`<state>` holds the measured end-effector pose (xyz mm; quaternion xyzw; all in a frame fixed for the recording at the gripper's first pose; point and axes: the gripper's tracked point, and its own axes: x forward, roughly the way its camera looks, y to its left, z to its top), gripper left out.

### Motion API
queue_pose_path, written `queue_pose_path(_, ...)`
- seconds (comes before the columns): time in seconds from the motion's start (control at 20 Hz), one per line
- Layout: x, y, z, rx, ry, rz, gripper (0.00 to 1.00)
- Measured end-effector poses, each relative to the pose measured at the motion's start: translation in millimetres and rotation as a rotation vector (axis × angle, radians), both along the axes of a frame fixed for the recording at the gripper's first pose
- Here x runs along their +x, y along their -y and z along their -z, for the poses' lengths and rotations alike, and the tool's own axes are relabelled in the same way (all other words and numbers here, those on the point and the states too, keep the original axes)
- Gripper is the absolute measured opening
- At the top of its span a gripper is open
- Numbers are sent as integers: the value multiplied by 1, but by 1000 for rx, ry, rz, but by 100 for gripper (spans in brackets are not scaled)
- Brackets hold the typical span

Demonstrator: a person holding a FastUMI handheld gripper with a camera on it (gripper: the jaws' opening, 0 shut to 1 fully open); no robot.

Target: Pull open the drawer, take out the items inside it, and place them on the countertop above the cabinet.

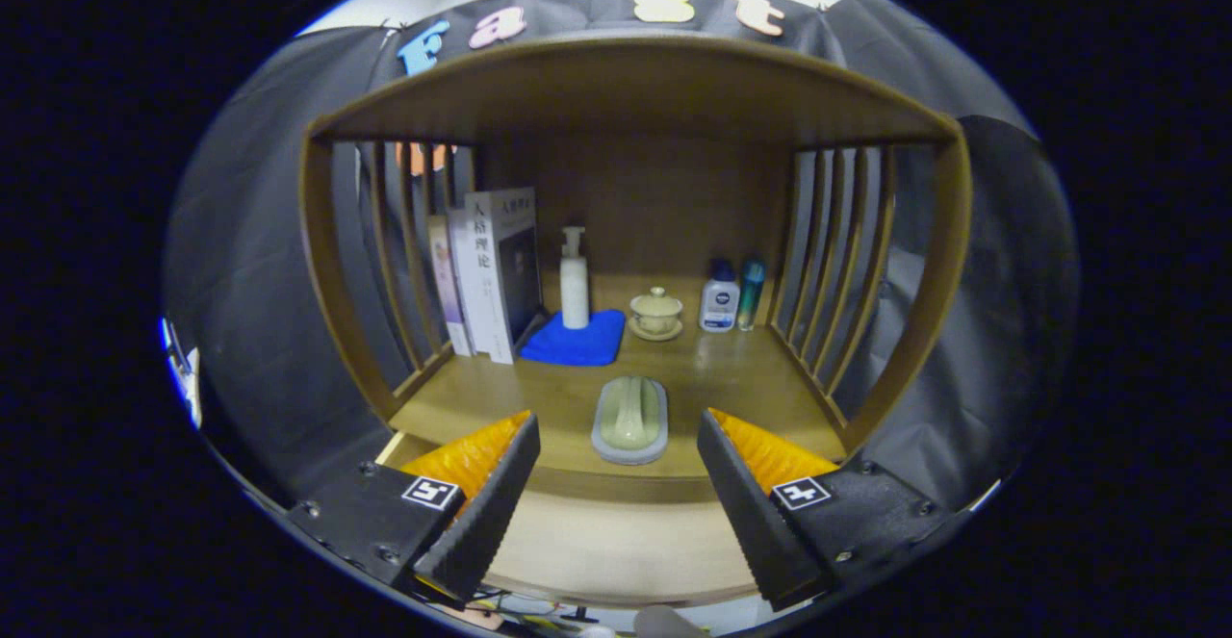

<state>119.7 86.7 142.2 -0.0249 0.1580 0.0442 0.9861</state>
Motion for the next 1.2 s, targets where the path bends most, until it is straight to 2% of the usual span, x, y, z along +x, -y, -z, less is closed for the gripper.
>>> queue_pose_path(0.25,-59,9,13,37,160,8,100)
queue_pose_path(0.4,-91,13,46,64,195,27,100)
queue_pose_path(0.6,-119,27,86,33,246,67,100)
queue_pose_path(0.7,-127,30,113,41,234,88,100)
queue_pose_path(0.95,-136,21,176,67,197,81,100)
queue_pose_path(1.2,-128,8,231,70,143,94,100)
